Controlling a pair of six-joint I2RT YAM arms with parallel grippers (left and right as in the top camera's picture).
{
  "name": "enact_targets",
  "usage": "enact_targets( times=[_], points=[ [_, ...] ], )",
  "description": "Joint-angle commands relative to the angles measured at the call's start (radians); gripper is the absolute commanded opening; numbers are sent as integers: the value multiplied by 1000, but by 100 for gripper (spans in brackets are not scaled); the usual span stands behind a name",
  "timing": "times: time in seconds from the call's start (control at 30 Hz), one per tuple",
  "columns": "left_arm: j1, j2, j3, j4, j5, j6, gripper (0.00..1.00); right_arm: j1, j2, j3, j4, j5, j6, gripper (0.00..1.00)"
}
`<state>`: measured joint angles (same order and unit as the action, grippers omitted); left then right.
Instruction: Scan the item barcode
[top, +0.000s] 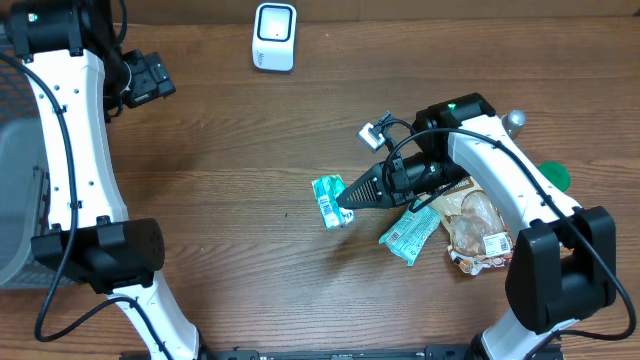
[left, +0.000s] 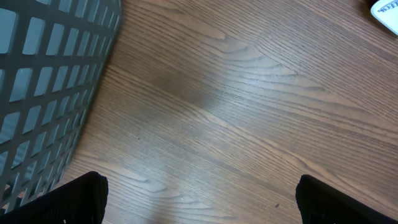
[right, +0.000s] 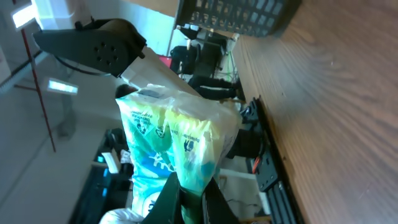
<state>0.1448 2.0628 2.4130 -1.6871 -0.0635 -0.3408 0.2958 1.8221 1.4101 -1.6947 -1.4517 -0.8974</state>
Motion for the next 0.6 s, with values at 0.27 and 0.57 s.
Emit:
enact_targets(
  times=[0.27, 0.57],
  points=[
    [-1, -23, -4, -2, 2, 4, 100, 24, -24, -3, -1, -61, -99, 4],
    [-1, -23, -4, -2, 2, 4, 100, 24, -24, -3, -1, -88, -94, 4]
  ],
)
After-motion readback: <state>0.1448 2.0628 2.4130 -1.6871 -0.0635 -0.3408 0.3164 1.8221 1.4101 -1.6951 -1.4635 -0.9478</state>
